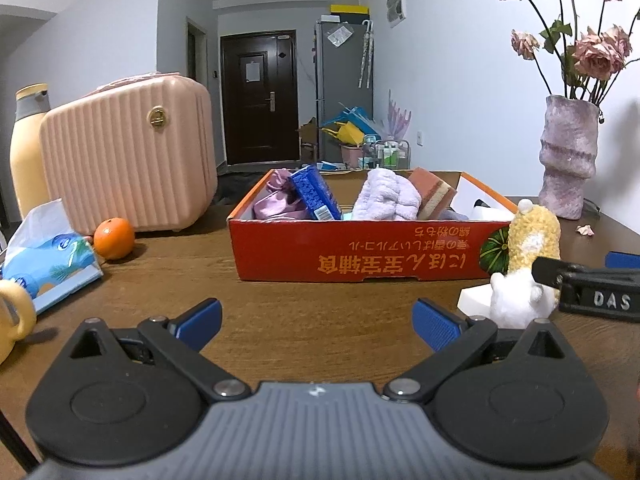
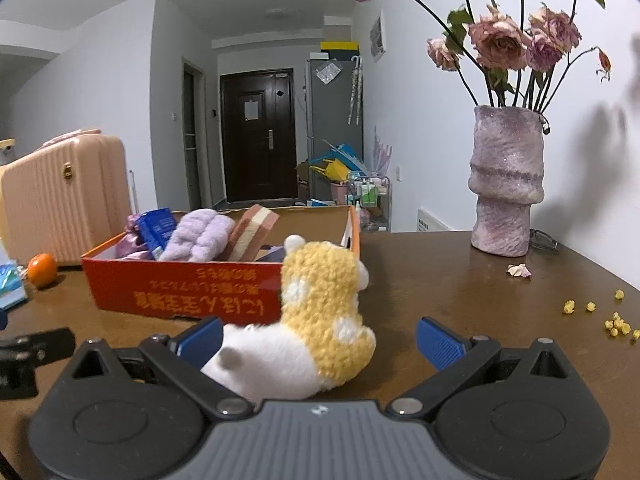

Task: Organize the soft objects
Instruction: 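Lower the right gripper onto the yellow-white alpaca plush and close it, then close the left gripper on the white wedge sponge while the right holds the plush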

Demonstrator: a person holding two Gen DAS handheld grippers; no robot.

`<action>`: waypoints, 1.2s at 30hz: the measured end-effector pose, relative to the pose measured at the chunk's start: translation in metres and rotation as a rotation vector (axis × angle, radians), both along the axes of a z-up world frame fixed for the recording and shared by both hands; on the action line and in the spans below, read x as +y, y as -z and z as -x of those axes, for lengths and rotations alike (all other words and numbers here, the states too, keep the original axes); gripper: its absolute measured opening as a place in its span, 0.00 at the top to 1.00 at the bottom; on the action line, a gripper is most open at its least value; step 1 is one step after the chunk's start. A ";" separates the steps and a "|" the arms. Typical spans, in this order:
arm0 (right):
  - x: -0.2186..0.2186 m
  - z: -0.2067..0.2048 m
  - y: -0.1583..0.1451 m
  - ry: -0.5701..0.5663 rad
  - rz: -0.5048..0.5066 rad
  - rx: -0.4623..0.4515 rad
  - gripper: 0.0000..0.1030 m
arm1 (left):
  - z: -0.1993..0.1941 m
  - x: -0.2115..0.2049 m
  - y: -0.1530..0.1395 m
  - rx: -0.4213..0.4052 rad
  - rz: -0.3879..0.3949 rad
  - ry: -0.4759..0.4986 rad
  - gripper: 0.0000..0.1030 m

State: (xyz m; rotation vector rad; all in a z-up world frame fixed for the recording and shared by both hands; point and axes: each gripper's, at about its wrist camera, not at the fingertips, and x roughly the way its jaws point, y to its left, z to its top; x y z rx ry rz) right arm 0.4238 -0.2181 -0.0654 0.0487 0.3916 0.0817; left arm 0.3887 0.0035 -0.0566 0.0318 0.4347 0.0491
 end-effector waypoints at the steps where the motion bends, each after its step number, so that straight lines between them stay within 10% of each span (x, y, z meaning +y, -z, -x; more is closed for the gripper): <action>1: -0.001 -0.005 0.001 0.003 -0.007 0.006 0.00 | -0.002 -0.001 0.000 0.000 -0.003 0.004 0.00; 13: -0.010 -0.063 0.011 0.033 -0.020 0.098 0.00 | -0.022 -0.004 0.004 0.005 -0.025 0.031 0.00; 18: -0.013 -0.074 0.016 0.013 -0.048 0.144 0.21 | -0.026 -0.002 0.005 0.014 -0.020 0.030 0.00; 20: -0.015 -0.075 0.017 -0.011 -0.080 0.156 0.43 | -0.026 -0.002 0.005 0.014 -0.020 0.028 0.00; 36: -0.050 -0.060 0.004 -0.004 -0.131 0.106 0.54 | -0.041 -0.040 0.009 0.066 0.038 0.034 0.00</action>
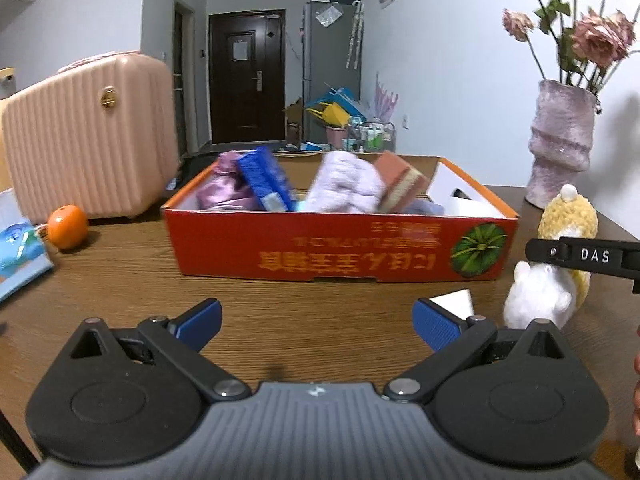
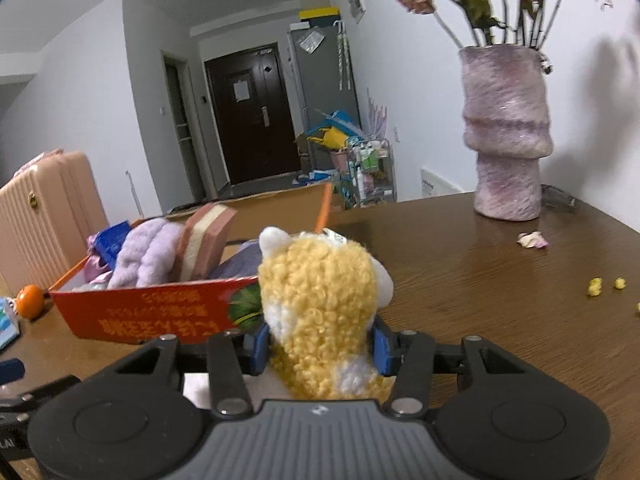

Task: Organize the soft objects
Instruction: 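Close the left gripper on the white wedge sponge while the right holds the plush, then carry the alpaca plush and white wedge in both grippers over the red box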

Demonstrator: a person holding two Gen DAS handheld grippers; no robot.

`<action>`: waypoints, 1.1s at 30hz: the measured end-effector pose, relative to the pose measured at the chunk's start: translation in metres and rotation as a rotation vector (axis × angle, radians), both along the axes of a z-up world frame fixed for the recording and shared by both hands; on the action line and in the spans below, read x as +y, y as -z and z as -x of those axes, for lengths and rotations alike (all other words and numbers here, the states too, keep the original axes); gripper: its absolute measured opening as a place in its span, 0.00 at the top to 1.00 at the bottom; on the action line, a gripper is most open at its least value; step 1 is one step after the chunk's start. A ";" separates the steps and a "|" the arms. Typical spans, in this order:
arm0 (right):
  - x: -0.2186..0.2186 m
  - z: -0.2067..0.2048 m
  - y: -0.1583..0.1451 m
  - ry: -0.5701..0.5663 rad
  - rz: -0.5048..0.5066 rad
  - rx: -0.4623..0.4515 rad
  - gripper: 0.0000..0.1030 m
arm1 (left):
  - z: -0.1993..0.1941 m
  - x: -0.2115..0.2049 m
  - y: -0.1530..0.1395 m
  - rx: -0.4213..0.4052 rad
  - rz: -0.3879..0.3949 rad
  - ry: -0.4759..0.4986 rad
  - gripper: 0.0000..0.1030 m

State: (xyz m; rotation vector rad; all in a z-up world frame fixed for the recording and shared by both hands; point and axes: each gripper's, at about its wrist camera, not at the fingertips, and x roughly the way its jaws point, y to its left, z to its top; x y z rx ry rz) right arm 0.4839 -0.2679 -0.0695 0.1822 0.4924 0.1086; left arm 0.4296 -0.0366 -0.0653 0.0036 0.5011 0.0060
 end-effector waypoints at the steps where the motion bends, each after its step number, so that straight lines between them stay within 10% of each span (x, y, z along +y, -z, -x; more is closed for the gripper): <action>1: -0.005 -0.001 0.000 0.006 -0.004 -0.001 0.54 | -0.002 -0.006 0.000 0.002 0.000 0.006 0.00; 14: -0.063 -0.008 -0.001 0.061 -0.033 -0.018 0.54 | -0.042 -0.074 0.015 0.083 -0.029 0.105 0.00; 22: -0.072 -0.012 -0.001 0.062 -0.031 -0.026 0.54 | -0.065 -0.081 0.028 0.190 -0.025 0.161 0.67; 33: -0.063 -0.010 0.000 0.054 0.010 -0.046 0.54 | -0.054 -0.081 0.016 0.128 -0.018 0.189 0.70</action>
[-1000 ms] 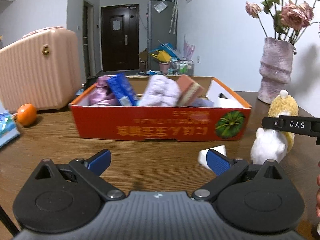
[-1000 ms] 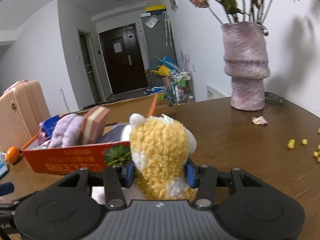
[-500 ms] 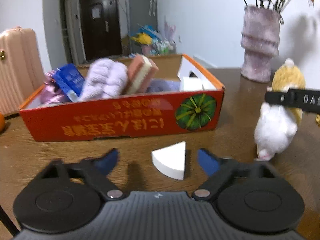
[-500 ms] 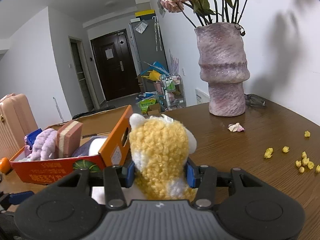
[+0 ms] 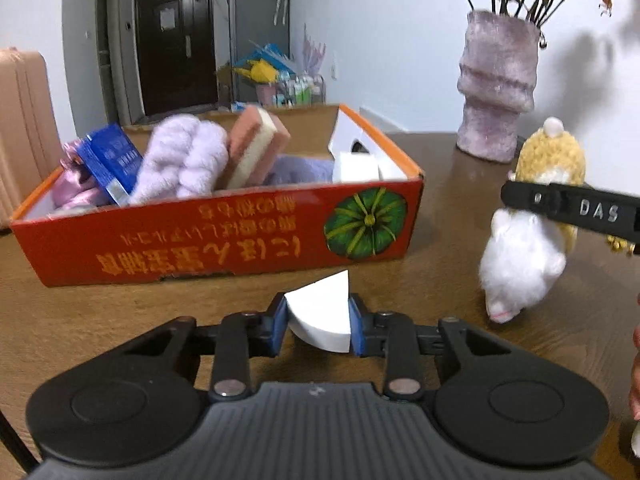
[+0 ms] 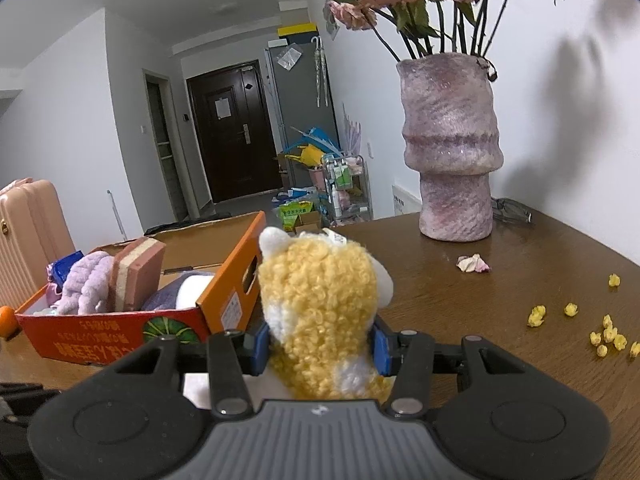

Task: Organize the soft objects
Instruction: 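Carry the alpaca plush and white wedge in both grippers over the red box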

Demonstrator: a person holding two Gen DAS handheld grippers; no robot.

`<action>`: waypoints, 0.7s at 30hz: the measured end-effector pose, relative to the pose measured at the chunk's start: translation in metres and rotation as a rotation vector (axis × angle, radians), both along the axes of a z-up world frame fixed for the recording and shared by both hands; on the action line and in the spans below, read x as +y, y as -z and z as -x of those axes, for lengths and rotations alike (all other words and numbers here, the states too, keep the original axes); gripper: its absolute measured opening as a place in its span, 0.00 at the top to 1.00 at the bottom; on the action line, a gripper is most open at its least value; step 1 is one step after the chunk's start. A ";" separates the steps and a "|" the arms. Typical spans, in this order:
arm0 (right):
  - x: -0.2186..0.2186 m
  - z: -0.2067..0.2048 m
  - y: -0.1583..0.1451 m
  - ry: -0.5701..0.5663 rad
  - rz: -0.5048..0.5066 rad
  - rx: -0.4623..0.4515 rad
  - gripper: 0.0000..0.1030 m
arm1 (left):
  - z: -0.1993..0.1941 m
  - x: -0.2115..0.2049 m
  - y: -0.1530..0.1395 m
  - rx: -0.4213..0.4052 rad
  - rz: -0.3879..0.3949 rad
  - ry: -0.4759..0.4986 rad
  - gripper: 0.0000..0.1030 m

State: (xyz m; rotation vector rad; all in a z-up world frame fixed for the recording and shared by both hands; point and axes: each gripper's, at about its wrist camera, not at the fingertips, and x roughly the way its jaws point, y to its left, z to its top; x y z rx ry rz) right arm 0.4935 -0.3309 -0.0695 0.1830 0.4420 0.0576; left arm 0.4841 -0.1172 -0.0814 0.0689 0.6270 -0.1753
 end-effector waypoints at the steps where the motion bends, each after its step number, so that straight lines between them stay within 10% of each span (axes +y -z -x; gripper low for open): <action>1: 0.002 0.001 -0.001 0.000 0.006 -0.006 0.54 | 0.002 0.001 -0.004 -0.016 0.005 0.001 0.70; 21: 0.050 -0.037 -0.047 -0.005 -0.081 -0.186 0.54 | -0.021 0.067 -0.067 -0.242 0.150 -0.139 0.70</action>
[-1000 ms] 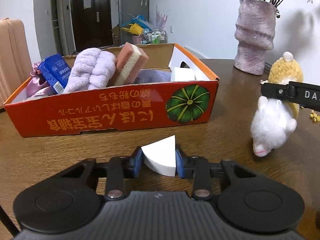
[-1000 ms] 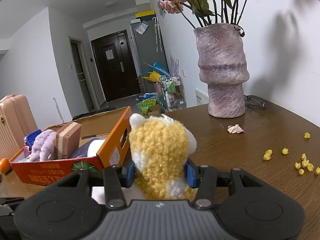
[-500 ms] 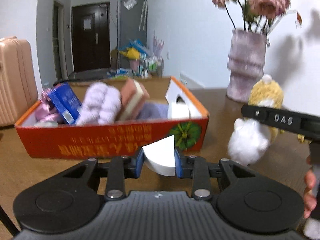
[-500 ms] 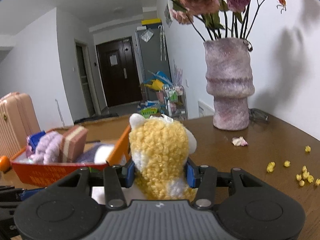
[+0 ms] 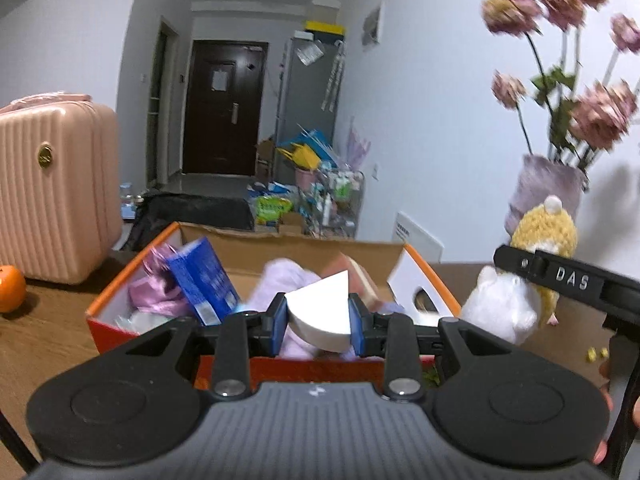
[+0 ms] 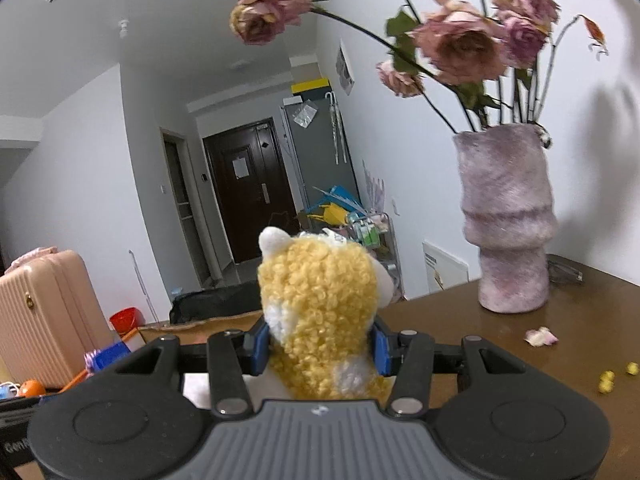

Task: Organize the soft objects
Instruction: 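Carry the alpaca plush and white wedge in both grippers over the red box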

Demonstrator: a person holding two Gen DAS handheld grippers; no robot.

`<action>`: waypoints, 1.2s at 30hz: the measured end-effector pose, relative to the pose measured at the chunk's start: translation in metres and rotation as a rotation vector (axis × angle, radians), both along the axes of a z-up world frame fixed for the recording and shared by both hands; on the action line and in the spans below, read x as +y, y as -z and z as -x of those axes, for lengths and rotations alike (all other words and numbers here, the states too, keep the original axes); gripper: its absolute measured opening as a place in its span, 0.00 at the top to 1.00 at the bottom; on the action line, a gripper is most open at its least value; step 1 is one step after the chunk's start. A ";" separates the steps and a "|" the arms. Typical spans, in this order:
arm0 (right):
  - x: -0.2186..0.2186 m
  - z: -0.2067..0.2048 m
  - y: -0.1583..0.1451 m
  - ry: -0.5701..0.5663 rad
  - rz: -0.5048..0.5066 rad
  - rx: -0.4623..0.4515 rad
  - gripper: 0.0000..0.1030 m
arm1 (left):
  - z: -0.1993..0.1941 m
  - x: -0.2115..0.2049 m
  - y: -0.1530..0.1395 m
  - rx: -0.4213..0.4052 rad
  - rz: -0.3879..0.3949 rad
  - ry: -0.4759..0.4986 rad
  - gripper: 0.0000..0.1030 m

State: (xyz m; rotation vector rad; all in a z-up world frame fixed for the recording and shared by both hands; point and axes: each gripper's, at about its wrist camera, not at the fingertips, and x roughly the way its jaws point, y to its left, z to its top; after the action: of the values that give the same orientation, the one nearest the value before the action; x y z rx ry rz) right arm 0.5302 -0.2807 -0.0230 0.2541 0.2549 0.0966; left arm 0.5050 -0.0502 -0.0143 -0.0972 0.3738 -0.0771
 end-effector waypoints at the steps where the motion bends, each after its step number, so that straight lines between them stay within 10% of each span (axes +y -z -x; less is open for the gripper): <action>1: 0.003 -0.004 -0.001 -0.003 0.001 -0.003 0.54 | -0.004 0.004 -0.002 -0.008 0.003 -0.010 0.70; 36: 0.079 -0.120 0.005 -0.083 0.267 0.056 0.49 | -0.103 0.024 0.013 -0.032 -0.099 -0.170 0.65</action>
State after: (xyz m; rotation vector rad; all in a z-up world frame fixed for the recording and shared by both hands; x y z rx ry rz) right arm 0.6502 -0.2017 -0.0278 -0.0193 0.3306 0.1359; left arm 0.6078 -0.0264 -0.0272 -0.0300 0.3360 0.1071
